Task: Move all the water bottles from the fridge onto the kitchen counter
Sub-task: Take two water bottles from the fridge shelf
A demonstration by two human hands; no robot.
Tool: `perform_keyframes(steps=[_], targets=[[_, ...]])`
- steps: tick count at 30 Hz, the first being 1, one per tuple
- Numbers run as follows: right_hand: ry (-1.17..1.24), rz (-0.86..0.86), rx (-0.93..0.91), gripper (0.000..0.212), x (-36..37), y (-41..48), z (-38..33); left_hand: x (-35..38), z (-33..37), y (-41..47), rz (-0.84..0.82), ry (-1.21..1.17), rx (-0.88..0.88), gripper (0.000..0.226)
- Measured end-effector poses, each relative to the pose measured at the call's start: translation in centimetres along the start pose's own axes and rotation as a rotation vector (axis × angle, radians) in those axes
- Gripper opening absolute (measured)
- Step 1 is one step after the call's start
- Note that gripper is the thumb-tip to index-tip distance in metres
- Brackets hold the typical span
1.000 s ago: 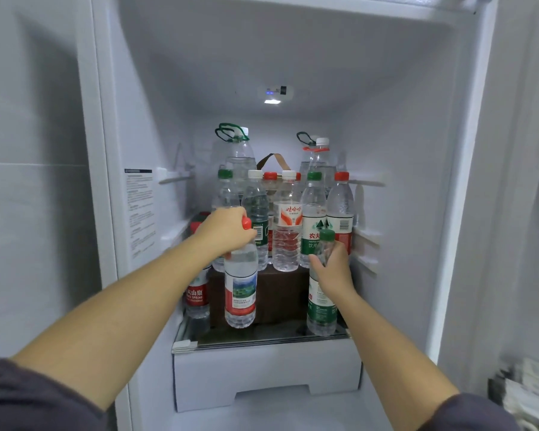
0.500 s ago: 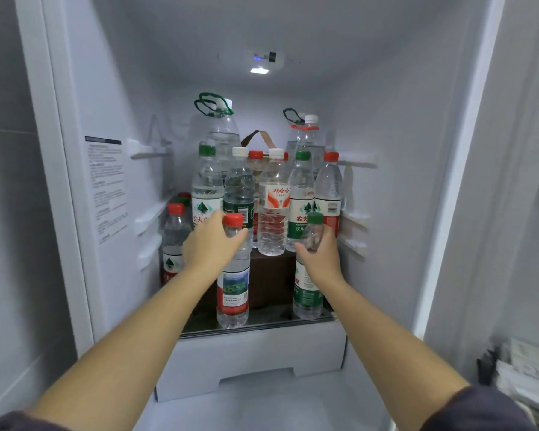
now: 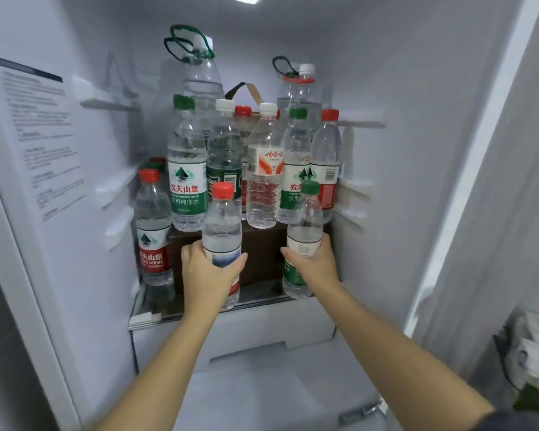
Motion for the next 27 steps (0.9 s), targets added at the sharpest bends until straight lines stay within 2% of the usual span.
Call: perform_keyframes(steps=[5, 13, 21, 27], targets=[[0.007, 0.021, 0.041, 0.064, 0.3, 0.1, 0.3, 0.4, -0.1, -0.8, -0.040, -0.177, -0.020, 0.052], [0.019, 0.103, -0.038, 0.053, -0.1, -2.8, -0.9, 0.5, 0.5, -1.6, -0.065, -0.229, 0.043, 0.051], [0.009, 0.086, -0.073, 0.057, -2.6, -9.3, -6.1, -2.4, 5.1, -5.8, -0.066, -0.290, 0.197, 0.052], [-0.005, 0.129, -0.090, 0.047, -6.6, -14.3, -10.7, -4.8, 8.8, -10.5, -0.122, -0.381, 0.256, 0.053]])
Point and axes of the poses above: each hand's wrist, its own y-axis towards the middle knuckle, its own x-axis out of the palm, z = x × y, the point moved 1 cm from there along y, towards the middle knuckle, and after that the axes turned 14 degrees about y, right-handed, at the moved point
